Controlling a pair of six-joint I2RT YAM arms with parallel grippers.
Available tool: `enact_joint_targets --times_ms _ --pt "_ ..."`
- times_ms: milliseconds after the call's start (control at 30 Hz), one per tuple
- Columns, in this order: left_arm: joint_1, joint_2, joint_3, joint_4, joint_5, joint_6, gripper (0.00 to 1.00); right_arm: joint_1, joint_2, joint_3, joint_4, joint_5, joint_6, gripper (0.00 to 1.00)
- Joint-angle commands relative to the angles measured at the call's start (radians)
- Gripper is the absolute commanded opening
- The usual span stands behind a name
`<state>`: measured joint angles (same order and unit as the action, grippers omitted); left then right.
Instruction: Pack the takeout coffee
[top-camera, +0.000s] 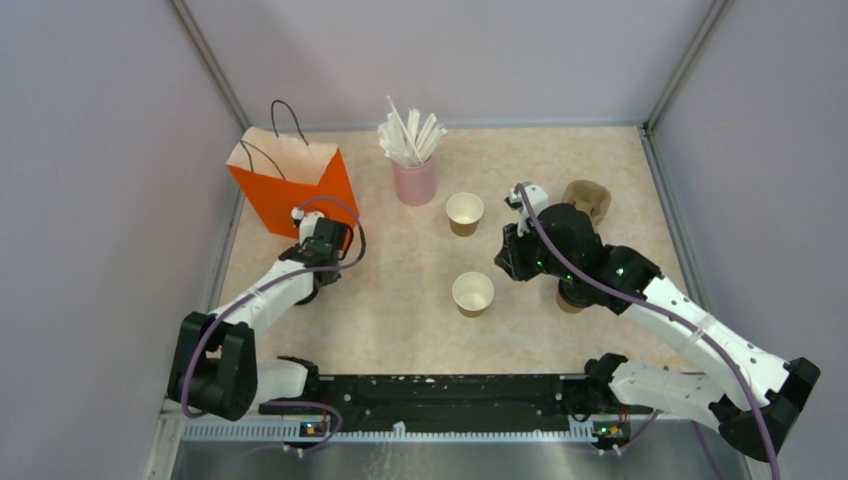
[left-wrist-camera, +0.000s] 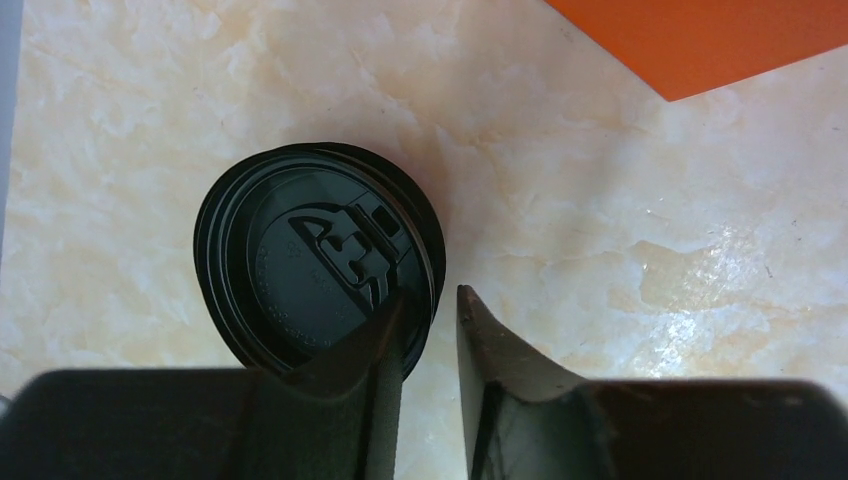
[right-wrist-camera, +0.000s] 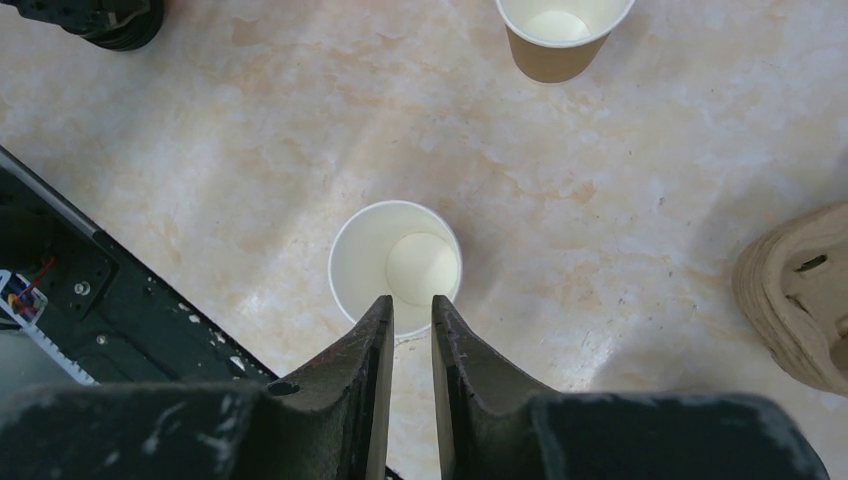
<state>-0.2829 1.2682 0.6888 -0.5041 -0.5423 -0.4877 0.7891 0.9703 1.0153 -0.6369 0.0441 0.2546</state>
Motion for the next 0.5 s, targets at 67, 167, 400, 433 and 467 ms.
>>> enact_joint_targets --times_ms 67,167,400,433,467 --pt "0.005 -0.028 -0.011 0.056 -0.007 -0.010 0.18 0.008 -0.019 0.023 0.012 0.014 -0.016 0.20" --pt "0.005 -0.048 0.009 0.039 0.015 -0.008 0.06 0.007 -0.015 0.019 0.014 0.013 -0.016 0.20" --pt "0.005 -0.142 0.050 -0.028 0.044 -0.026 0.00 0.008 -0.008 0.004 0.031 0.007 -0.007 0.20" --pt "0.005 -0.161 0.060 -0.045 0.050 -0.034 0.00 0.008 -0.008 -0.002 0.037 0.001 -0.004 0.20" --pt "0.005 -0.183 0.075 -0.071 0.059 -0.043 0.00 0.008 -0.010 -0.008 0.044 -0.004 -0.003 0.20"
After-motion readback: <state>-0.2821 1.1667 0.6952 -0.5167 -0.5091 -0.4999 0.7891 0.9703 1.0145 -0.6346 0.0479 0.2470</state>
